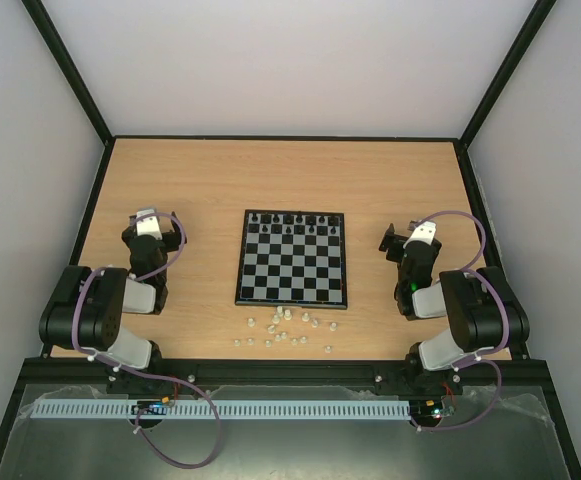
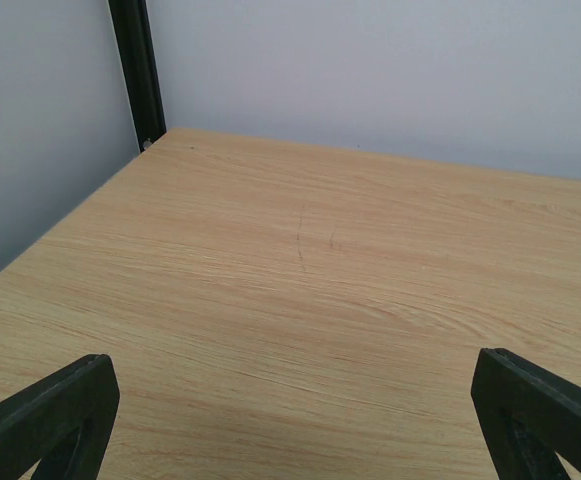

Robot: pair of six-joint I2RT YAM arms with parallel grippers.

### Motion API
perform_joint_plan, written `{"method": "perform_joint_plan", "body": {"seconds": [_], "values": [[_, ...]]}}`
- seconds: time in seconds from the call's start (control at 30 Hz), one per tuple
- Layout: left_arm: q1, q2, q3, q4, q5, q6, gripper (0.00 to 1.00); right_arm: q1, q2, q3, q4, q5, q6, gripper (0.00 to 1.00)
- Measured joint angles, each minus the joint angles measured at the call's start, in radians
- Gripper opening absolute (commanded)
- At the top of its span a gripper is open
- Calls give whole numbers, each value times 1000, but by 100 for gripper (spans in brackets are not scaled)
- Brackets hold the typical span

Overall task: Set up the chess pieces on the board
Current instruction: Pick up the chess piece at the center of the board.

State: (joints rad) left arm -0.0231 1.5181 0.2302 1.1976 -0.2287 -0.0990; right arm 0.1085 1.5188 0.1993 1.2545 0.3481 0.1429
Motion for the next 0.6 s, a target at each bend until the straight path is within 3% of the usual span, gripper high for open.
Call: {"method": "perform_joint_plan", "body": {"seconds": [0.47, 0.6], "values": [[-1, 0, 1, -3, -1, 2, 100, 0, 0, 0, 0, 0, 0, 99], [-23, -33, 64, -137, -35, 7, 99, 0, -4, 0, -5, 8, 3, 99]]}}
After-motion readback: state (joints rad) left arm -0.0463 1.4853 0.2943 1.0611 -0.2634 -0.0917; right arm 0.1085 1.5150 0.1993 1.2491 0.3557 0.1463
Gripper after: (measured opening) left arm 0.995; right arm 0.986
